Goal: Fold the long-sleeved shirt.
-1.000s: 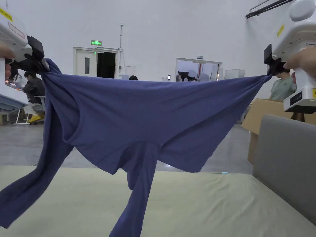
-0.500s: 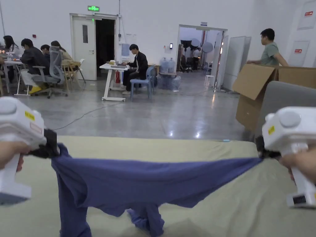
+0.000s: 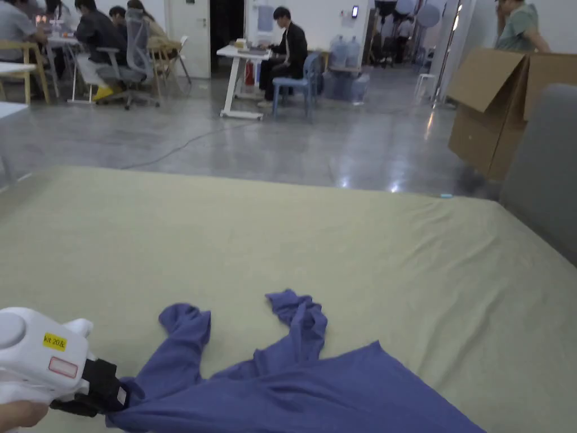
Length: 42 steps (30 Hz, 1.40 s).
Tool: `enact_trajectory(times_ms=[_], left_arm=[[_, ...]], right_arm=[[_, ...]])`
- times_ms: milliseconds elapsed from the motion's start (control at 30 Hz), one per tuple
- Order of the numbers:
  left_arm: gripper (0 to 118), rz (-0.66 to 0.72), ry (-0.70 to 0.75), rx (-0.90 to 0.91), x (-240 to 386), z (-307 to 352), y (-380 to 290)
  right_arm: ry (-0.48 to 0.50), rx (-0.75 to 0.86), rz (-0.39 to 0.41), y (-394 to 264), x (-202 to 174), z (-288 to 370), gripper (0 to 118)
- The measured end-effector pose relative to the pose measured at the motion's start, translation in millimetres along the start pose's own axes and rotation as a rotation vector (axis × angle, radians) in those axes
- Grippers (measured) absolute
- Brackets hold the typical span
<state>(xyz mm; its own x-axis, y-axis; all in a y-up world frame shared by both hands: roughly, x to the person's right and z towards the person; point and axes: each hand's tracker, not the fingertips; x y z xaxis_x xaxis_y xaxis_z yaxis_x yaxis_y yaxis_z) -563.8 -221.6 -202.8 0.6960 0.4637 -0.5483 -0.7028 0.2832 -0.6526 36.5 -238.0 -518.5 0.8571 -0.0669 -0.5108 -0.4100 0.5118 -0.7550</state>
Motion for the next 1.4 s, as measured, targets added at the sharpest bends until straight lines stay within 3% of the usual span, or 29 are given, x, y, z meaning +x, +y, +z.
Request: enact_trajectory(times_ms=[300, 433, 767, 867, 967, 1000, 1033, 1067, 1100, 1133, 1167, 1200, 1300, 1400], left_arm=[[0, 0.023, 0.024, -0.044, -33.7, 1.6, -104.6], [0, 0.003, 0.085, -0.053, -43.1, -16.6, -136.4], [0, 0.072, 0.136, -0.010, -72.4, -42.7, -147.2], [0, 0.002, 0.199, 0.000, -70.8, -49.7, -147.9], [0, 0.033, 0.204, 0.017, -75.4, -57.0, -149.6], [6, 0.083, 0.189, 0.026, -78.0, -55.5, -147.6], [21, 0.115, 0.169, 0.024, -79.5, -50.7, -143.7], [61, 0.133, 0.152, 0.038, -78.8, -42.6, -143.8], [93, 0.153, 0.133, 0.070, -75.9, -30.4, -143.2], [112, 0.150, 0.112, 0.117, -72.0, -14.7, -143.5], [118, 0.141, 0.086, 0.167, -68.2, 3.4, -146.2], [118, 0.147, 0.073, 0.230, -55.1, 26.2, -157.6], [118, 0.105, 0.038, 0.316, -42.7, 68.3, -178.9], [117, 0.042, 0.111, 0.202, -29.8, 73.5, -210.9]], right_arm=[[-0.040, -0.092, 0.023, -102.2, -9.9, 17.6, 0], [-0.115, -0.159, 0.105, -128.2, -16.5, 0.9, 0], [-0.120, -0.249, 0.034, -137.9, 0.2, -33.5, 0], [-0.137, -0.254, 0.019, -144.2, 0.6, -39.9, 0], [-0.198, -0.245, 0.109, -144.8, -13.2, -45.9, 5], [-0.210, -0.246, 0.108, -143.2, -18.4, -43.7, 9], [-0.215, -0.242, 0.089, -139.6, -20.0, -42.0, 12], [-0.232, -0.242, 0.071, -137.1, -20.2, -38.1, 22], [-0.216, -0.268, 0.064, -132.2, -19.3, -35.4, 40], [-0.208, -0.274, 0.072, -125.6, -14.1, -25.6, 65], [-0.191, -0.257, 0.046, -120.4, -12.3, -11.7, 92], [-0.165, -0.210, 0.008, -115.5, -11.3, 3.9, 96], [-0.069, -0.041, -0.038, -103.4, -14.4, 57.8, 96], [-0.055, 0.022, -0.127, -111.4, -34.3, 92.6, 95]])
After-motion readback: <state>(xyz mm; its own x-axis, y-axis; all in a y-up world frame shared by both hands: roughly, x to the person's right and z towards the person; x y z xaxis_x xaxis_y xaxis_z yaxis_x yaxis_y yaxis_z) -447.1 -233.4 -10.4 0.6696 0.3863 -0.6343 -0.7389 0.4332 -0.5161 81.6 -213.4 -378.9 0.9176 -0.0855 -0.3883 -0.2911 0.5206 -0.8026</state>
